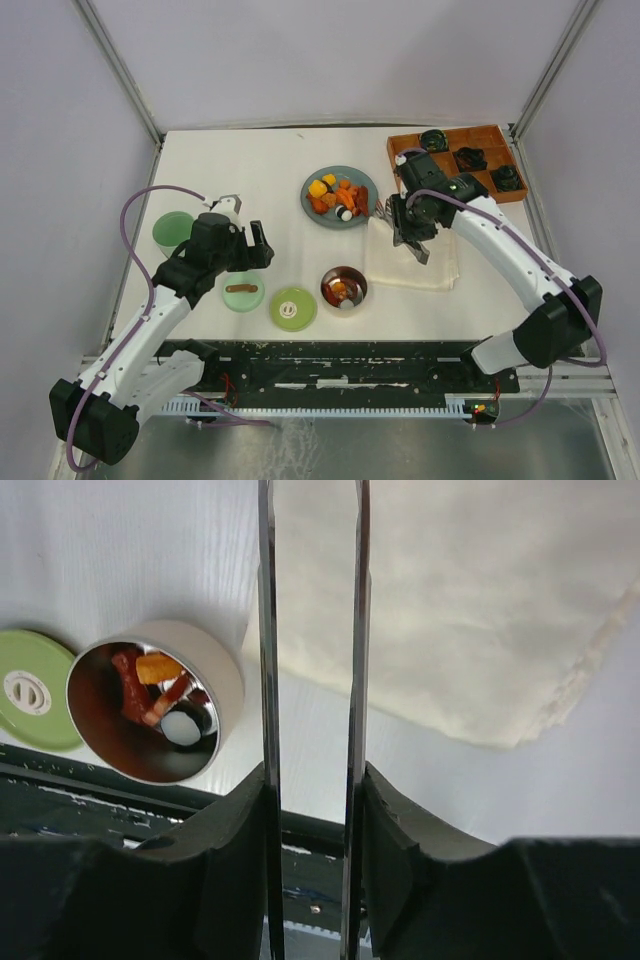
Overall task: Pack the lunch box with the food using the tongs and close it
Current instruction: Pick up the fake food from the plate.
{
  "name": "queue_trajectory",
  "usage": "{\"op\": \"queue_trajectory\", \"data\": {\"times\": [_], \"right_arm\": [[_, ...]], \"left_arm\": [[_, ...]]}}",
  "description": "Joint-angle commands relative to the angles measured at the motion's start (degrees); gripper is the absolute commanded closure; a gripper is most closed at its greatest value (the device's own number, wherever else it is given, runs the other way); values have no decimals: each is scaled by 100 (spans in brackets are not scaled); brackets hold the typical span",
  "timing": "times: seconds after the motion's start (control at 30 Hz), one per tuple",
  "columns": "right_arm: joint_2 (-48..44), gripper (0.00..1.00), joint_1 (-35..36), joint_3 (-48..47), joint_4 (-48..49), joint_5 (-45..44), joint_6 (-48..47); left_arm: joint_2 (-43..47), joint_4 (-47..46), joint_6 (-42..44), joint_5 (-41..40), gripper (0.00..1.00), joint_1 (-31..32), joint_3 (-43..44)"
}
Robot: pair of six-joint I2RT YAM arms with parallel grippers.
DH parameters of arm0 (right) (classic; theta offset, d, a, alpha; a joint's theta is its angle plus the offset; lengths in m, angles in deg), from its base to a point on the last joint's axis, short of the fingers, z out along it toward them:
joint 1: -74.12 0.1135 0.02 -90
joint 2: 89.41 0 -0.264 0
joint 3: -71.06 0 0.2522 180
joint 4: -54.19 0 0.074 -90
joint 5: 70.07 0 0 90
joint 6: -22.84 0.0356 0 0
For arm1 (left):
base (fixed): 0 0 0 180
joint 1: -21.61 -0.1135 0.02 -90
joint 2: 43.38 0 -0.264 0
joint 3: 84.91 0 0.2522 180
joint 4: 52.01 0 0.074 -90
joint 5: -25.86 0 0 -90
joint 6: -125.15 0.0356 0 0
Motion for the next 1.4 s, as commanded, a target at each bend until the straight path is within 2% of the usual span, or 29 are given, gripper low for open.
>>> {"op": "queue_trajectory", "data": {"times": [0.0, 0.37, 0.67, 1.03, 1.37], "right_arm": [[568, 57, -8, -587, 390, 166, -33], [1709, 59, -25, -1169, 811, 773, 208], [2427, 59, -36, -1610, 585, 495, 256], [2584, 57, -45, -1764, 297, 0, 78], [2850, 57, -51, -2080, -27, 198, -273]], "left_arm": [[40, -259, -75, 5, 8, -21, 33], [16, -262, -75, -19, 8, -21, 33], [0, -255, -76, -8, 8, -21, 33], [-18, -261, -75, 0, 8, -20, 32], [-37, -259, -73, 9, 8, -20, 32]]}}
